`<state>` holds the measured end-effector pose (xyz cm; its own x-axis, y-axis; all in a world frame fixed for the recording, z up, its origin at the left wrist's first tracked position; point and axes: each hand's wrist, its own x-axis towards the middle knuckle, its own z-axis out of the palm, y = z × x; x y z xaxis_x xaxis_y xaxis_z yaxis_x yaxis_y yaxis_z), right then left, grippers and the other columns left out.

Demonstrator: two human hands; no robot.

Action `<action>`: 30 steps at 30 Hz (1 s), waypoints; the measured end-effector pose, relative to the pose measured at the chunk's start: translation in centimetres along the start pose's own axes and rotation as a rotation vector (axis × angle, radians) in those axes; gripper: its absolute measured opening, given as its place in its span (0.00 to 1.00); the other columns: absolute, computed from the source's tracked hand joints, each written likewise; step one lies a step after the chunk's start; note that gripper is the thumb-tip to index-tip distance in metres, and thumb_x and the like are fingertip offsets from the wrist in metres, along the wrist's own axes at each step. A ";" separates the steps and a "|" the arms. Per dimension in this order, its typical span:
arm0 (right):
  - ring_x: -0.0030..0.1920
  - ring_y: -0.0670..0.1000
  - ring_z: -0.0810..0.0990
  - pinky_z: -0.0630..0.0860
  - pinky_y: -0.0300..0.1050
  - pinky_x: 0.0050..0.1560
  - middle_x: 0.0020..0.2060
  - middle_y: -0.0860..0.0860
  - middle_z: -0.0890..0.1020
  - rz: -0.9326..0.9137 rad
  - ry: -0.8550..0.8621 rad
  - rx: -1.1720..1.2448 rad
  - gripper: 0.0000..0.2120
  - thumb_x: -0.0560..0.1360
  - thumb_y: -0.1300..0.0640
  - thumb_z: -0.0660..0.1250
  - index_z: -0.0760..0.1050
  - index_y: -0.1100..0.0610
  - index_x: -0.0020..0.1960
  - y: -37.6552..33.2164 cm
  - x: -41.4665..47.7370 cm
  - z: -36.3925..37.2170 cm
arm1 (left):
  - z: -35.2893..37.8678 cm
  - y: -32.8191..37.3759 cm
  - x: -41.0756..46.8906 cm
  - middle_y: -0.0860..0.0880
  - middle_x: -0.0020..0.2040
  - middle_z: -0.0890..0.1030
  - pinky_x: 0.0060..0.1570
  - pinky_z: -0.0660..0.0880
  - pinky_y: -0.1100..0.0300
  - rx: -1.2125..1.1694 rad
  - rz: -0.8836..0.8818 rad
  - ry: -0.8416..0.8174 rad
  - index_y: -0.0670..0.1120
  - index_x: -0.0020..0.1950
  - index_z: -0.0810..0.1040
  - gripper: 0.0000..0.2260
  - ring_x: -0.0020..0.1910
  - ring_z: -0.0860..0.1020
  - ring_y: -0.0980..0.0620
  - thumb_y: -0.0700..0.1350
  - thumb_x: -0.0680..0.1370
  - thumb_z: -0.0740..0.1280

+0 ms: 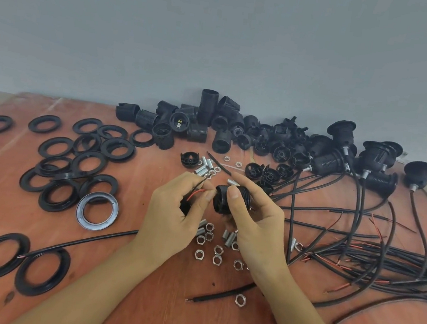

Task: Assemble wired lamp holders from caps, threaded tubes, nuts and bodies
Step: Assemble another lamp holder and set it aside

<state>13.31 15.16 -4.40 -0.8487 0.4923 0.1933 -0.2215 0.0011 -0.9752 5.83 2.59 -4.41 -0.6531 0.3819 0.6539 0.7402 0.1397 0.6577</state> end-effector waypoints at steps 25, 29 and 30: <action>0.30 0.56 0.72 0.72 0.48 0.28 0.36 0.54 0.82 -0.051 0.015 0.006 0.15 0.75 0.47 0.68 0.80 0.44 0.61 0.3 -0.3 0.1 | -0.2 0.2 -0.2 0.50 0.38 0.82 0.39 0.75 0.63 -0.124 -0.045 0.027 0.42 0.44 0.82 0.02 0.37 0.79 0.55 0.38 0.75 0.70; 0.32 0.52 0.74 0.75 0.45 0.33 0.35 0.51 0.80 -0.086 0.060 0.021 0.15 0.75 0.48 0.68 0.80 0.46 0.61 0.2 -0.5 0.5 | 0.0 0.3 -0.2 0.51 0.37 0.81 0.38 0.75 0.61 -0.138 -0.030 0.033 0.43 0.44 0.82 0.03 0.35 0.79 0.55 0.37 0.76 0.69; 0.32 0.53 0.74 0.74 0.46 0.32 0.36 0.51 0.80 -0.079 0.069 0.021 0.15 0.75 0.48 0.67 0.80 0.48 0.61 0.1 -0.4 0.5 | 0.0 0.3 -0.2 0.51 0.36 0.80 0.38 0.75 0.62 -0.141 -0.032 0.035 0.44 0.44 0.81 0.03 0.35 0.79 0.55 0.38 0.76 0.69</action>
<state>13.34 14.51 -4.51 -0.7935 0.5498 0.2610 -0.2969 0.0247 -0.9546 6.18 2.61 -4.34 -0.6829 0.3470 0.6429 0.6909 0.0207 0.7227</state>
